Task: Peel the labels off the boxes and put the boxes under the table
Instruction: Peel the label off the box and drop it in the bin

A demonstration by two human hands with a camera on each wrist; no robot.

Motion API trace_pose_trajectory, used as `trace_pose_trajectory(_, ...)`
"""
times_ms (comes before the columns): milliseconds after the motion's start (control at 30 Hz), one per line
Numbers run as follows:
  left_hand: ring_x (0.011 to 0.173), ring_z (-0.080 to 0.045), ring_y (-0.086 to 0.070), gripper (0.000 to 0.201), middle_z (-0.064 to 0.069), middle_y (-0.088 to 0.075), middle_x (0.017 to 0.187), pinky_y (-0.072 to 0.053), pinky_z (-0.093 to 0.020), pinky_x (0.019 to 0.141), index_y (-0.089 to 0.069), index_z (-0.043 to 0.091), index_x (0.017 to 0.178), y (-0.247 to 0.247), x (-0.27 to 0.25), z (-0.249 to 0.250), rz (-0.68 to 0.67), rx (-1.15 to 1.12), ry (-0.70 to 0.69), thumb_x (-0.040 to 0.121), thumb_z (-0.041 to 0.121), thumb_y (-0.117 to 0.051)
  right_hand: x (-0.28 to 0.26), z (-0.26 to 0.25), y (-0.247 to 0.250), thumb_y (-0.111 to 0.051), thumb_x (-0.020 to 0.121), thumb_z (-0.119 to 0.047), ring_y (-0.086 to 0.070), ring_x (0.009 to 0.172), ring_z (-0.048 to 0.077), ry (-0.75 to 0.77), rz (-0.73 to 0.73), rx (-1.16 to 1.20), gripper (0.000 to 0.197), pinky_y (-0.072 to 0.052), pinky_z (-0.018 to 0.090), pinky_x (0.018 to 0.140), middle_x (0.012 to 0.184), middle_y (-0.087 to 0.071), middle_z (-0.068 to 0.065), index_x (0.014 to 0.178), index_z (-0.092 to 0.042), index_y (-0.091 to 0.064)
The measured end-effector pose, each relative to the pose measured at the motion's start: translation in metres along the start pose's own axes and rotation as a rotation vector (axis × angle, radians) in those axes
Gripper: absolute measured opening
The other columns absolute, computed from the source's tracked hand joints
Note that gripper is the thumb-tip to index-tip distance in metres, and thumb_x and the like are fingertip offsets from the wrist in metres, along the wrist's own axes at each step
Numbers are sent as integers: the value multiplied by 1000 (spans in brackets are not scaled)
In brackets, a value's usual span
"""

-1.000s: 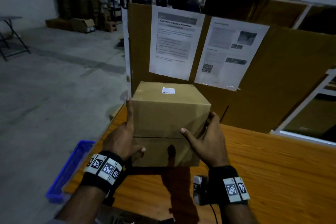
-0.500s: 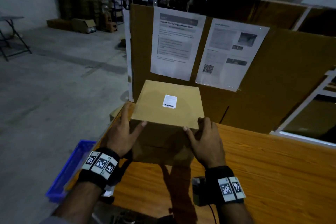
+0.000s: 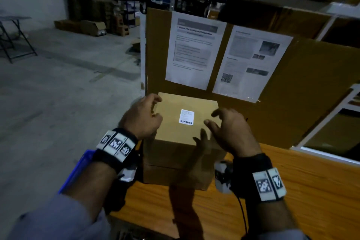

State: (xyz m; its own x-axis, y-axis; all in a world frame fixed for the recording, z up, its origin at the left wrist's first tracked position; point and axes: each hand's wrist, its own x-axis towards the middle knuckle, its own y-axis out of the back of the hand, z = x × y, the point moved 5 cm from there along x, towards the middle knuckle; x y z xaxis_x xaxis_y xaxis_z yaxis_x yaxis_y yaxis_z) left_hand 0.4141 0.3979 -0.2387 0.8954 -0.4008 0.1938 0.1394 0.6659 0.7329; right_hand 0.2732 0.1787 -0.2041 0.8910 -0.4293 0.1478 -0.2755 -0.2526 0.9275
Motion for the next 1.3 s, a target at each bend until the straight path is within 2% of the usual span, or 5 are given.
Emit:
trace_pose_trajectory(200,152,-29,-30,78,-6,-28,168,-38,-54,117,-28,31,160,-41,33,21,-427,34,117,92,4,-55,72,-31,-10,-65,95,0,-65,110,20,65,-82,102,41,-58,41,97,123,-68,3,129,-22,-64)
trace_pose_trajectory(300,160,-28,9,93,-2,9,174,-7,-58,127,-5,28,167,-52,37,10,-526,273,108,96,43,-62,92,-25,-39,-70,93,-4,-64,116,25,54,-170,-30,36,-56,39,99,127,-68,8,127,-17,-68)
trace_pose_trajectory(367,158,-27,17,110,-1,18,172,-1,-58,127,3,28,166,-55,40,2,-562,342,75,88,70,-62,99,-19,-53,-73,93,-11,-66,113,26,55,-204,-108,33,-56,38,99,124,-70,10,126,-13,-70)
trace_pose_trajectory(633,155,-28,26,144,2,32,167,1,-64,125,19,30,162,-62,47,-12,-655,464,53,62,96,-62,113,-5,-69,-78,91,-19,-65,102,22,73,-259,-153,17,-50,28,75,113,-73,5,108,-18,-79)
trace_pose_trajectory(1300,149,-36,37,129,-7,35,165,7,-60,123,13,28,164,-65,37,-11,-673,310,-19,76,84,-63,109,-19,-70,-73,93,-15,-62,111,25,53,-206,-280,33,-55,33,83,128,-60,5,124,-24,-67)
